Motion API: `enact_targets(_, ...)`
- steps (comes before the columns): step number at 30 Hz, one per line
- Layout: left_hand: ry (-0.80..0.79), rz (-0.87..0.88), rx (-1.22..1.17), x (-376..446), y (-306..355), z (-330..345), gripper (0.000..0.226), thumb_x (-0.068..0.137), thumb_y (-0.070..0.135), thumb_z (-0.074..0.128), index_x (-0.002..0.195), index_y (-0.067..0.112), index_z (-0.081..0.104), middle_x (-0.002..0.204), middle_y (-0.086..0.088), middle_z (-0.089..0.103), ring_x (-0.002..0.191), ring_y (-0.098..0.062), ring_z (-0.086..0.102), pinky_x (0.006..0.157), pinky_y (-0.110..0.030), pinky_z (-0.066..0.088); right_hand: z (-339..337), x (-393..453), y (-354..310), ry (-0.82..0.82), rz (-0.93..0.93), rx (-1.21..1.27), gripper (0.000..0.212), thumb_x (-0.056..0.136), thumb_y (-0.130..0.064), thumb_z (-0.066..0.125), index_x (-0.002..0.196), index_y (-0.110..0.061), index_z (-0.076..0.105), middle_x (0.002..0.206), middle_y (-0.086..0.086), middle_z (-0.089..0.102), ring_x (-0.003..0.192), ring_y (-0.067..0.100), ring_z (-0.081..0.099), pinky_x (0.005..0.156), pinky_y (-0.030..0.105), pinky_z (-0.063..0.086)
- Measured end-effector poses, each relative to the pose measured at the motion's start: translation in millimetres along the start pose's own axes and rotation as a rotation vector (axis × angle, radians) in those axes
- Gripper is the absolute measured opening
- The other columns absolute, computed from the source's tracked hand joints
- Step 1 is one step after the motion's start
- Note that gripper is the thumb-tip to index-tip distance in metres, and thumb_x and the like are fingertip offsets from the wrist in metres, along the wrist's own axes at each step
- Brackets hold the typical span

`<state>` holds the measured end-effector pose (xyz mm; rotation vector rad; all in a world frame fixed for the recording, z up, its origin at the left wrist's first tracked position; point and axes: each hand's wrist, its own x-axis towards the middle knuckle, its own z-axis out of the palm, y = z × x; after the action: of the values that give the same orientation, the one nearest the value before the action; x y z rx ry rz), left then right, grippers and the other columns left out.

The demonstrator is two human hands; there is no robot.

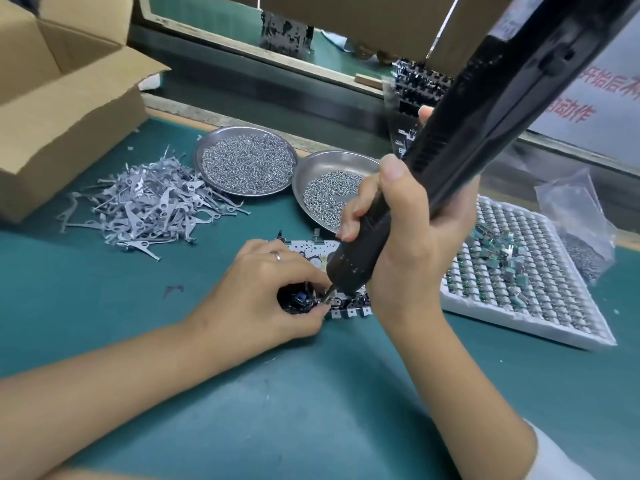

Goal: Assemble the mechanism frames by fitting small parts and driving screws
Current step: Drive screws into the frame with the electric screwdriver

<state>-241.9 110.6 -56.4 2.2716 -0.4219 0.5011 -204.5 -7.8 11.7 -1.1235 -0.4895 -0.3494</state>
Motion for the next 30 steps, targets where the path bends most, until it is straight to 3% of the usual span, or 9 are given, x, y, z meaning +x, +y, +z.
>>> enact_targets(5,-0.008,-0.01,-0.005,-0.1,1.3,-0.2,0.015,0.064,0.027,0.075,0.077,0.02,0.073,0.076,0.017,0.066,0.077,-0.007,0.053,0.084,-0.028,0.036,1.1,-1.5,0.4,-0.013,-0.013,0.015,0.026,0.08,-0.016,0.056,0.102,-0.016,0.044,0.054,0.006,0.044,0.037,0.021,0.04,0.043,0.024,0.038)
enact_targets(12,-0.005,-0.016,-0.005,0.3,2.3,0.0,0.016,0.062,0.026,0.075,0.076,0.018,0.073,0.074,0.015,0.066,0.076,-0.009,0.053,0.083,-0.027,0.037,0.2,-3.5,1.9,-0.017,-0.024,0.001,0.027,0.08,-0.016,0.055,0.1,-0.009,0.04,0.053,0.004,0.043,0.036,0.02,0.041,0.043,0.025,0.038)
enact_targets(16,-0.007,-0.022,0.005,-0.1,1.6,0.3,0.017,0.062,0.025,0.075,0.077,0.017,0.074,0.075,0.014,0.068,0.076,-0.009,0.053,0.083,-0.028,0.037,0.9,-3.0,1.5,-0.037,-0.031,0.022,0.023,0.08,-0.016,0.055,0.1,-0.019,0.044,0.055,0.008,0.043,0.036,0.02,0.041,0.043,0.025,0.037)
enact_targets(20,-0.006,-0.009,-0.001,0.2,2.6,-0.2,0.016,0.062,0.025,0.076,0.077,0.019,0.073,0.076,0.02,0.064,0.077,-0.007,0.053,0.083,-0.027,0.037,-1.4,-1.9,1.3,-0.028,-0.015,0.02,0.023,0.08,-0.016,0.056,0.096,-0.011,0.04,0.052,-0.001,0.047,0.036,0.019,0.041,0.042,0.025,0.038)
enact_targets(24,-0.01,-0.017,-0.01,-0.2,3.3,-0.5,0.02,0.063,0.025,0.075,0.083,0.022,0.075,0.077,0.016,0.068,0.078,-0.003,0.053,0.084,-0.024,0.036,-8.0,5.3,-3.3,-0.008,-0.055,0.039,0.021,0.08,-0.015,0.056,0.097,-0.015,0.043,0.049,-0.003,0.048,0.035,0.016,0.043,0.043,0.023,0.039)
enact_targets(30,-0.005,-0.025,0.011,-0.4,4.1,-0.1,0.019,0.063,0.026,0.075,0.082,0.022,0.076,0.076,0.014,0.069,0.078,-0.005,0.054,0.084,-0.028,0.037,-8.7,10.6,-0.9,0.014,-0.016,0.04,0.02,0.082,-0.007,0.058,0.094,-0.016,0.045,0.05,0.001,0.047,0.037,0.017,0.043,0.043,0.022,0.039)
